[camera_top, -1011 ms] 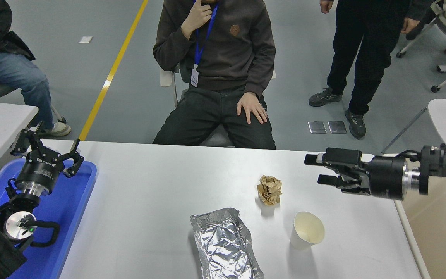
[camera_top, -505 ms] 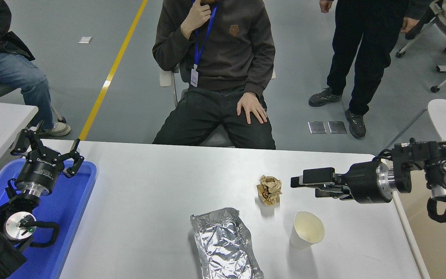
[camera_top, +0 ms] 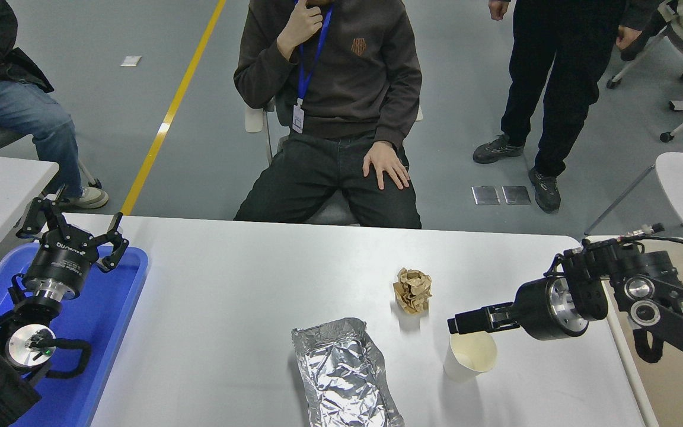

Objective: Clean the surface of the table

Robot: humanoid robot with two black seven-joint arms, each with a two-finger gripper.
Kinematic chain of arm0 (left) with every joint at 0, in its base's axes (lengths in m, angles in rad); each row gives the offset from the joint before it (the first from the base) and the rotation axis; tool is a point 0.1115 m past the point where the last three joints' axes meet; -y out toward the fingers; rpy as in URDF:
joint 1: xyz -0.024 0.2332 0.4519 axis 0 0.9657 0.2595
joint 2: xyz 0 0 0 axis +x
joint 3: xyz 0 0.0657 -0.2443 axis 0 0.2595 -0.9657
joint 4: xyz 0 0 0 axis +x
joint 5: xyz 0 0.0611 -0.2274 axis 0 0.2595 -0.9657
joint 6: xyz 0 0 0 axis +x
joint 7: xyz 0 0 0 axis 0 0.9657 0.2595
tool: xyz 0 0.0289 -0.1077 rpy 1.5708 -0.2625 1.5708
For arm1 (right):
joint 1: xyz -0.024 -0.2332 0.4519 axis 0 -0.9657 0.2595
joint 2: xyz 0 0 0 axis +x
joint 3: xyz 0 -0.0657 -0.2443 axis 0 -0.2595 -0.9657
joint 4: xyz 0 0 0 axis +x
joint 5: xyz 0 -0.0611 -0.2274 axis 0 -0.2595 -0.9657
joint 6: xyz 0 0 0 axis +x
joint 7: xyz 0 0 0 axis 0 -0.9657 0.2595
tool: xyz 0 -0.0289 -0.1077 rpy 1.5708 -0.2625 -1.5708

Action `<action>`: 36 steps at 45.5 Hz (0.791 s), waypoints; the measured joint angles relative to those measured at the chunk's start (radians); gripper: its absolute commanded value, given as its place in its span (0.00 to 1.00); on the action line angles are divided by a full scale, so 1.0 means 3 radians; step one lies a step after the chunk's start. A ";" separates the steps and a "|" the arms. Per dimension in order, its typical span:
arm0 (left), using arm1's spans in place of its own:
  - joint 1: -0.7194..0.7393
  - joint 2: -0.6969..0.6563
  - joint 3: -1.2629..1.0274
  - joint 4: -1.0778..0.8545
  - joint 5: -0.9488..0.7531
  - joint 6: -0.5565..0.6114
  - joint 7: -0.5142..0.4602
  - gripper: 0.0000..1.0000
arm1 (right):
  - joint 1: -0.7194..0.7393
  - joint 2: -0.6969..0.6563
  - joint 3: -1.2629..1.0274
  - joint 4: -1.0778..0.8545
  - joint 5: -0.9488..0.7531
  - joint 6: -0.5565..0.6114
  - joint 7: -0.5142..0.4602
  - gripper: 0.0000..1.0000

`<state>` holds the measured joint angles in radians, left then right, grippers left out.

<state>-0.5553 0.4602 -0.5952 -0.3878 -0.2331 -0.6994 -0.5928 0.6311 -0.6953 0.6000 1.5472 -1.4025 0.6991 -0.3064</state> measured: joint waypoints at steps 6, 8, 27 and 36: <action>0.0000 0.0000 0.0000 0.0000 0.0000 0.0000 0.0000 1.00 | -0.0054 0.0001 -0.0008 -0.0043 -0.0068 -0.0023 -0.0021 0.95; 0.0000 0.0000 0.0000 0.0000 0.0000 0.0000 0.0001 1.00 | -0.0071 0.0000 -0.0008 -0.0058 -0.0096 -0.0040 -0.0027 0.94; 0.0000 0.0000 0.0000 -0.0001 0.0000 0.0000 0.0002 1.00 | -0.0153 0.0087 -0.0018 -0.0094 -0.0250 -0.0157 -0.0048 0.93; 0.0000 0.0000 0.0000 -0.0001 0.0000 0.0000 0.0002 1.00 | -0.0180 0.0178 -0.0023 -0.0106 -0.0327 -0.0207 -0.0050 0.90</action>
<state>-0.5553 0.4602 -0.5952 -0.3881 -0.2331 -0.6995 -0.5922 0.5771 -0.6417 0.5931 1.5154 -1.5007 0.6370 -0.3214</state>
